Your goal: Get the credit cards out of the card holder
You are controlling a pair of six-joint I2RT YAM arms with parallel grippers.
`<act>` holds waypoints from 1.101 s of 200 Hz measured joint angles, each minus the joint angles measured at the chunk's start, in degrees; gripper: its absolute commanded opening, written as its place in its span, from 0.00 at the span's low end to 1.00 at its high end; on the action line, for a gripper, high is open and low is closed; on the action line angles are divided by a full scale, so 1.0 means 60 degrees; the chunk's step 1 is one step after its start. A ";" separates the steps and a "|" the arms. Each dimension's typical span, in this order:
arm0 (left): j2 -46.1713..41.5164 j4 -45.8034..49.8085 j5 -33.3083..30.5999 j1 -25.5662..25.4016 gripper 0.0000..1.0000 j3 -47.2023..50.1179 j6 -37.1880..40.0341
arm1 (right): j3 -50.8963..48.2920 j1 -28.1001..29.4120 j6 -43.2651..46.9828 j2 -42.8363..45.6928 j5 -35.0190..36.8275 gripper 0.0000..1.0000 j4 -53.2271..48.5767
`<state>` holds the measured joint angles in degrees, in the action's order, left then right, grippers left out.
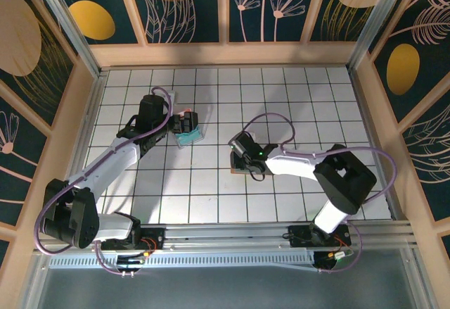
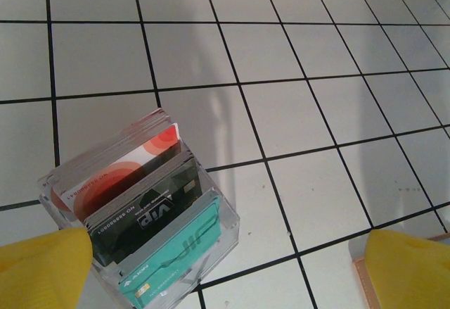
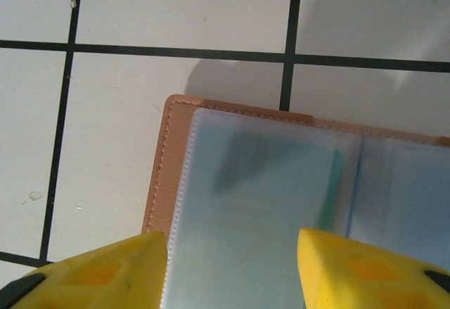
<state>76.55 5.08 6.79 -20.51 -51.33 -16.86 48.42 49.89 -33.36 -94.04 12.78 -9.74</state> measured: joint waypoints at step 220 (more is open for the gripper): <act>-0.0466 -0.0892 -0.0721 0.0000 0.99 0.0951 -0.0142 | 0.0175 0.0200 -0.0011 -0.0415 0.0066 0.12 -0.0022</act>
<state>73.76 -0.27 2.46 -20.51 -45.63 -17.72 49.47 51.09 -33.43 -96.53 13.17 -9.87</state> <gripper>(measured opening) 0.988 0.176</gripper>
